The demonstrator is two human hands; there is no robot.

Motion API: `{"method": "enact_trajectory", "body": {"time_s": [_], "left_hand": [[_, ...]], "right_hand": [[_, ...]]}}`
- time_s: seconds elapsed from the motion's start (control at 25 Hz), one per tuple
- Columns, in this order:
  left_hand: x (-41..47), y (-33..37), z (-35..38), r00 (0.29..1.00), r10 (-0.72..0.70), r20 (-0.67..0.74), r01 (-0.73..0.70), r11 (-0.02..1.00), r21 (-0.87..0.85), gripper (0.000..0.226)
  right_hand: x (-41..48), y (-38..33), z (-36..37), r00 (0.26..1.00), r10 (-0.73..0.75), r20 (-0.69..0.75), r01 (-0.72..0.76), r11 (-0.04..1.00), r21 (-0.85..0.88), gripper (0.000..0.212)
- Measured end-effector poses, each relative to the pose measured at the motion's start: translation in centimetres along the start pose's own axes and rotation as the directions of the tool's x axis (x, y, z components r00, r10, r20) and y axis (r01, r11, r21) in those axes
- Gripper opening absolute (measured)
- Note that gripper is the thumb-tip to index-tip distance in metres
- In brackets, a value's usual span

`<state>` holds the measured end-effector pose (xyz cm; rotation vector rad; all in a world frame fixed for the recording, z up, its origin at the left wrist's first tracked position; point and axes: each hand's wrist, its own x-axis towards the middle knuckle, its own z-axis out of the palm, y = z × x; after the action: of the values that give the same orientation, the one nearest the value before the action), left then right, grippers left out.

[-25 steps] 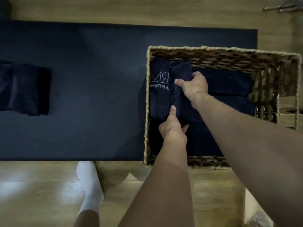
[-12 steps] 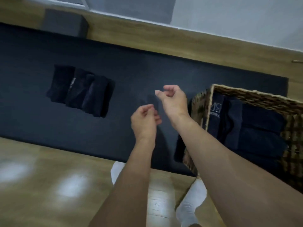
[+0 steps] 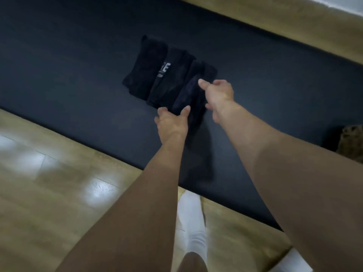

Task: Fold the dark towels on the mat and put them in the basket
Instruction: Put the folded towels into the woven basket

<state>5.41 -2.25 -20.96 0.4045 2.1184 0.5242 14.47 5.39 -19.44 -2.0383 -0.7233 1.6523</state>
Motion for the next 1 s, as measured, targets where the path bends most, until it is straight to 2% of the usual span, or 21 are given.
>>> {"method": "enact_trajectory", "body": {"time_s": [0.12,0.24,0.44,0.56,0.64,0.72,0.84,1.0], "left_hand": [[3.2,-0.7,1.2,0.98,-0.149,0.129,0.164,0.98,-0.114,0.087],[4.7,-1.5,2.6,0.955,-0.209,0.21,0.265,0.92,-0.289,0.089],[3.4,-1.9,3.3,0.969,-0.128,0.212,0.21,0.881,-0.425,0.084],[-0.7,-0.5,3.2,0.955,-0.058,0.292,0.216,0.809,-0.547,0.057],[-4.7,1.0,3.4,0.931,-0.033,0.363,0.248,0.788,-0.564,0.045],[-8.9,2.2,3.9,0.908,-0.024,0.419,0.29,0.756,-0.586,0.043],[-17.0,4.1,6.3,0.867,0.021,0.498,0.341,0.704,-0.623,0.043],[-29.8,5.3,12.3,0.811,0.097,0.577,0.375,0.671,-0.64,0.042]], "right_hand": [[3.2,0.8,2.1,0.998,0.064,-0.014,-0.064,0.998,0.008,0.068],[4.9,2.1,3.4,0.994,0.109,-0.006,-0.109,0.994,-0.019,0.073],[5.4,1.9,2.4,0.986,0.166,0.028,-0.168,0.982,0.081,0.049],[3.1,1.1,-0.1,0.994,0.11,-0.006,-0.109,0.991,0.082,0.049],[0.6,0.3,-3.1,0.998,0.051,-0.043,-0.047,0.994,0.094,0.055],[-2.0,-0.4,-6.8,0.999,0.029,-0.035,-0.023,0.986,0.164,0.048],[-7.1,-1.4,-15.4,0.999,0.014,-0.034,-0.005,0.973,0.23,0.04],[-13.1,-1.0,-28.7,0.987,-0.022,-0.162,0.065,0.963,0.262,0.034]]}}
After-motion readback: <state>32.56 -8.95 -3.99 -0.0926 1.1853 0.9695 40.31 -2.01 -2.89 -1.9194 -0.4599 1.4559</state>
